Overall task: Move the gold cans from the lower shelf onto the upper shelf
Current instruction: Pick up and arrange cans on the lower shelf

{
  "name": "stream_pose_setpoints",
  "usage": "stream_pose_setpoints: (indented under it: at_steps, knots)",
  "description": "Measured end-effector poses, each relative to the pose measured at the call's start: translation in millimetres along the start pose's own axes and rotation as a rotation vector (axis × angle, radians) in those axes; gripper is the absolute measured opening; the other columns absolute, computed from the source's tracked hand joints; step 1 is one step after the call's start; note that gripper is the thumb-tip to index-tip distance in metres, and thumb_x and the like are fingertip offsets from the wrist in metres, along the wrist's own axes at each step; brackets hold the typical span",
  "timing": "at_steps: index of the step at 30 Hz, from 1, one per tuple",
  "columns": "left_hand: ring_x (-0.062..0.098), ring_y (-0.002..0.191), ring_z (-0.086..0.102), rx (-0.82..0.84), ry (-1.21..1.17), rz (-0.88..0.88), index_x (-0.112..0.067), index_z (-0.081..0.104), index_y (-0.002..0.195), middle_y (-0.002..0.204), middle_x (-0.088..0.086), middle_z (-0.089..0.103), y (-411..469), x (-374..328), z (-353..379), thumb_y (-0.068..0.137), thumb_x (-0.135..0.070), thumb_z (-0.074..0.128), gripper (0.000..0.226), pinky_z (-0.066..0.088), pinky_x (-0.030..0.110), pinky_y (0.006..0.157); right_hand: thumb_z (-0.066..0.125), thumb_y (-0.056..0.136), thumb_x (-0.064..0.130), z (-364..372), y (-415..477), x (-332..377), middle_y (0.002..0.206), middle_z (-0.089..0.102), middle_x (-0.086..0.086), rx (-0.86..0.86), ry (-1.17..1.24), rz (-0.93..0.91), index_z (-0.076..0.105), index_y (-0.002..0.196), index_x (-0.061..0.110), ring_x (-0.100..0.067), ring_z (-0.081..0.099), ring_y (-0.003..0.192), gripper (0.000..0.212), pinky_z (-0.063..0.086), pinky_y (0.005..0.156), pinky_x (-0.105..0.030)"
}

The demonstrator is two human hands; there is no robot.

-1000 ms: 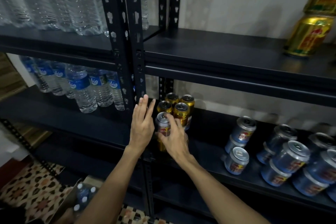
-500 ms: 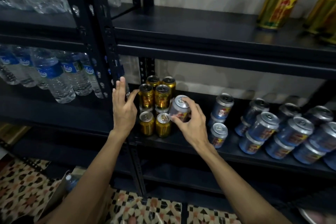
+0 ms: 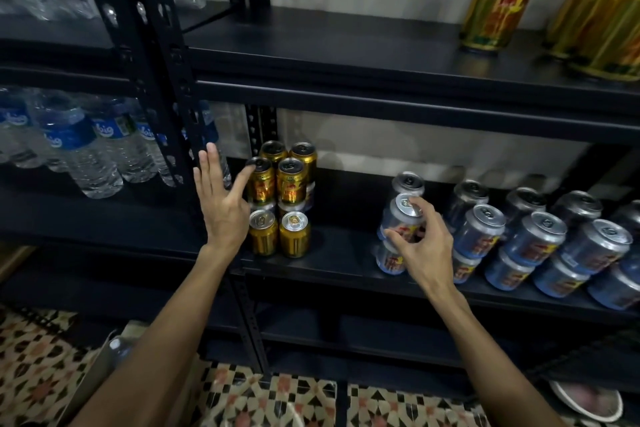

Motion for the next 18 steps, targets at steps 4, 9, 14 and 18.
stream_pose_setpoints:
  at_steps: [4,9,14,18]
  knots:
    - [0.025,0.152,-0.006,0.025,-0.004,-0.028,-0.012,0.065,0.125,0.154,0.033,0.022,1,2,1,0.081,0.018,0.040,0.060,0.003,0.045,0.123,0.088,0.074,0.014,-5,0,-8,0.125,0.059,0.003,-0.001,0.006,0.013,0.054,0.132,0.039,-0.012,0.059,0.113,0.072,0.053,0.100,-0.043]
    - [0.025,0.152,-0.005,0.011,-0.002,-0.033,-0.010,0.066,0.120,0.154,0.032,0.024,2,2,1,0.081,0.020,0.045,0.053,0.004,0.044,0.123,0.087,0.076,0.011,-8,2,-14,0.126,0.058,0.003,0.010,0.000,0.021,0.054,0.138,0.036,-0.009,0.058,0.114,0.074,0.052,0.102,-0.039]
    - [0.025,0.152,-0.005,0.015,-0.002,-0.029,-0.010,0.065,0.119,0.155,0.031,0.022,1,2,2,0.081,0.018,0.042,0.053,0.004,0.044,0.123,0.086,0.078,0.010,-5,2,-16,0.128,0.057,0.003,0.024,-0.008,0.020,0.052,0.140,0.038,-0.010,0.057,0.118,0.076,0.050,0.105,-0.037]
    - [0.025,0.152,-0.005,0.013,0.006,-0.031,-0.009,0.066,0.116,0.155,0.031,0.022,1,2,3,0.081,0.019,0.043,0.050,0.004,0.044,0.123,0.087,0.078,0.011,-1,1,-16,0.129,0.056,0.003,0.031,-0.007,0.012,0.052,0.139,0.036,-0.005,0.055,0.116,0.074,0.049,0.104,-0.030]
Point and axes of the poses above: each hand's wrist, its own y-axis towards the middle knuckle, its own z-axis out of the palm, x = y × z, the point moved 6 cm from there along y, towards the middle knuckle
